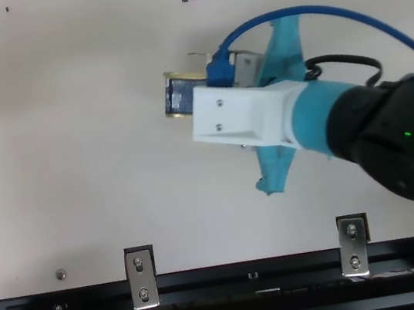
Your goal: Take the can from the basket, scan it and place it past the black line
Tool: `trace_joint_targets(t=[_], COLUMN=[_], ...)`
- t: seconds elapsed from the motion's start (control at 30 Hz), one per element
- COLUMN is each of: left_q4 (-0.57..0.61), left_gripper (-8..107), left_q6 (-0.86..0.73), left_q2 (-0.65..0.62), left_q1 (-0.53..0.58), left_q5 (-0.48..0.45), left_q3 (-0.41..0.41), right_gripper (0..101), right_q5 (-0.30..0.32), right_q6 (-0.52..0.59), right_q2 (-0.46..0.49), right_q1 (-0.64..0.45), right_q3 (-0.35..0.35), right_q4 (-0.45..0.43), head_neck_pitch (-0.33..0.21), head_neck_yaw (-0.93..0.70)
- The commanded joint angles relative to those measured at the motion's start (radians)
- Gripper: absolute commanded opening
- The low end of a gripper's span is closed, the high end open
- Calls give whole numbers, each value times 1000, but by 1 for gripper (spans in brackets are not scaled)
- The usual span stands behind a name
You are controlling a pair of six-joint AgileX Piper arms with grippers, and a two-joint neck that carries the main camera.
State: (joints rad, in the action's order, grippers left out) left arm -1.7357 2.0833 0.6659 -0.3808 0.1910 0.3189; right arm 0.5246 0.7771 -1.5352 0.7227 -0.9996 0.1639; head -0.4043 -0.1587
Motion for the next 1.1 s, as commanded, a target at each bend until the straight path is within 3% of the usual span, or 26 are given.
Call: trace_joint_targets(t=[0.0, 0.47, 1.07], left_q4=[0, 0, 0], left_gripper=[90, 90, 90], left_q6=[0, 0, 0], left_q2=[0, 0, 0], left_q1=[0, 0, 0], left_q5=[0, 0, 0], left_q3=[0, 0, 0], right_gripper=[0, 0, 0], right_q5=[-16, -96, -152], right_q6=[-28, -253, -634], right_q2=[22, 159, 235], right_q1=[-8, -56, -104], right_q3=[6, 70, 98], right_q4=[-15, -152, -401], head_neck_pitch=[-32, -32, -32], head_neck_yaw=[4, 4, 4])
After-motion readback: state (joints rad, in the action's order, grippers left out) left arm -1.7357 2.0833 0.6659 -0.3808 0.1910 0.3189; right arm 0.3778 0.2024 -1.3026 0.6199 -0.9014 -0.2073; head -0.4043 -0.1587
